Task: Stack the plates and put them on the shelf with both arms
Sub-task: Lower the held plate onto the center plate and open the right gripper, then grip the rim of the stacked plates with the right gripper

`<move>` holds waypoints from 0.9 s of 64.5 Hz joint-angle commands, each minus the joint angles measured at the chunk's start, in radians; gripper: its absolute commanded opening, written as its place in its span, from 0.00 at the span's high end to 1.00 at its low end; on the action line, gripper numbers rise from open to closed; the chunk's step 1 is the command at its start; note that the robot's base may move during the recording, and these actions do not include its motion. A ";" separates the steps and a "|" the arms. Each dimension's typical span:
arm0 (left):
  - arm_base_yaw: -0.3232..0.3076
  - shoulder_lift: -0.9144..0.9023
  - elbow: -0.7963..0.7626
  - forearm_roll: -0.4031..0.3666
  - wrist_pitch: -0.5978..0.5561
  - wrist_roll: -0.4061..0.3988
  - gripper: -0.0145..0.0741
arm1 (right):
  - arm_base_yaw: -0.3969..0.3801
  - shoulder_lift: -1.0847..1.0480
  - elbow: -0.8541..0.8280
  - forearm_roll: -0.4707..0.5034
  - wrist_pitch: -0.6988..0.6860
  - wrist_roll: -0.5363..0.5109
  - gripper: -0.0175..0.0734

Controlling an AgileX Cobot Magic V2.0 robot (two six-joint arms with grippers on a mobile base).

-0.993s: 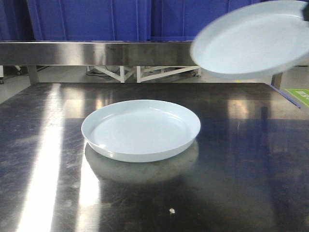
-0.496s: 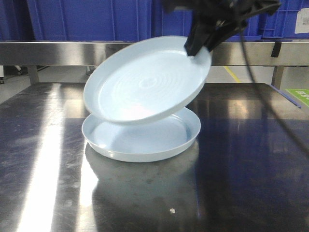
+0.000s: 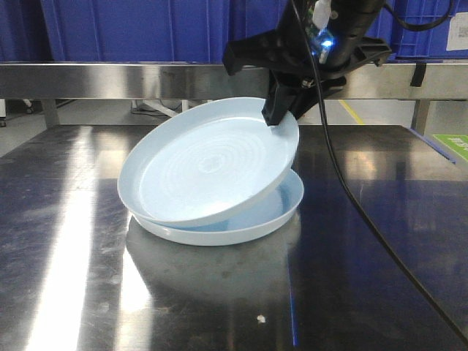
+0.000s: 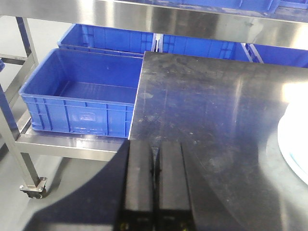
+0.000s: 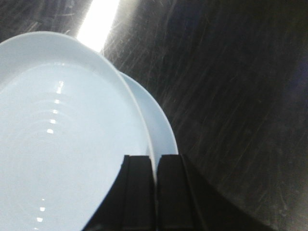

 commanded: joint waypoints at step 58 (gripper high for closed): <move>0.001 0.005 -0.030 0.003 -0.081 -0.002 0.74 | 0.000 0.091 -0.036 -0.029 0.025 -0.003 0.28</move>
